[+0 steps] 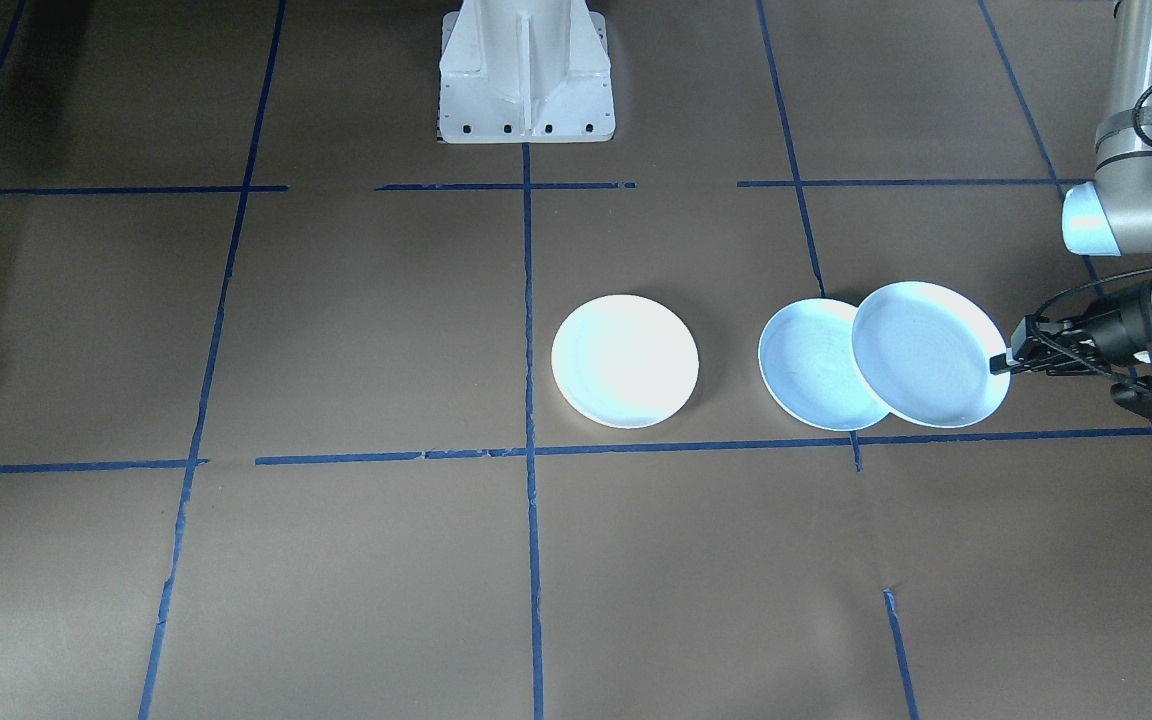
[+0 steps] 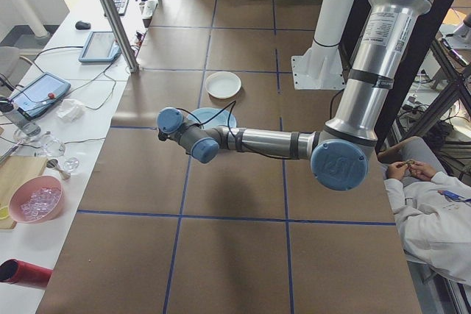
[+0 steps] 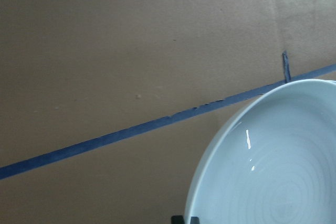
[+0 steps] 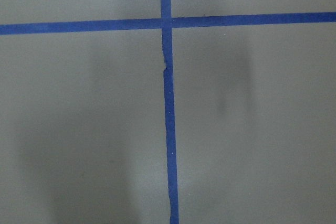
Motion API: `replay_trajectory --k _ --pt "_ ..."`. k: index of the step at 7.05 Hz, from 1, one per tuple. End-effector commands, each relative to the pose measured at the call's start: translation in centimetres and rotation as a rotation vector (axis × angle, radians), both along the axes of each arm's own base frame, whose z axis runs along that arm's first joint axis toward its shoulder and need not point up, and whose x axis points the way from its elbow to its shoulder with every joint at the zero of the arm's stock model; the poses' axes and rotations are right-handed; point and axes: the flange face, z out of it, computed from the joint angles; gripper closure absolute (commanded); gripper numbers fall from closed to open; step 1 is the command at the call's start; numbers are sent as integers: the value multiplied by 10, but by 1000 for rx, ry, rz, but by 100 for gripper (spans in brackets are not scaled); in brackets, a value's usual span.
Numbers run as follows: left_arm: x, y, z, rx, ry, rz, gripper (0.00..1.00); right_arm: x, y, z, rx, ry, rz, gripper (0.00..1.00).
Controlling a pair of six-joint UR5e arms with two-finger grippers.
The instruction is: Stack plate in center
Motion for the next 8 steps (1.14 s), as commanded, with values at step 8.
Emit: replay_trajectory --k 8 --pt "77 26 -22 -62 -82 -64 100 0 0 0 1 0 0 0"
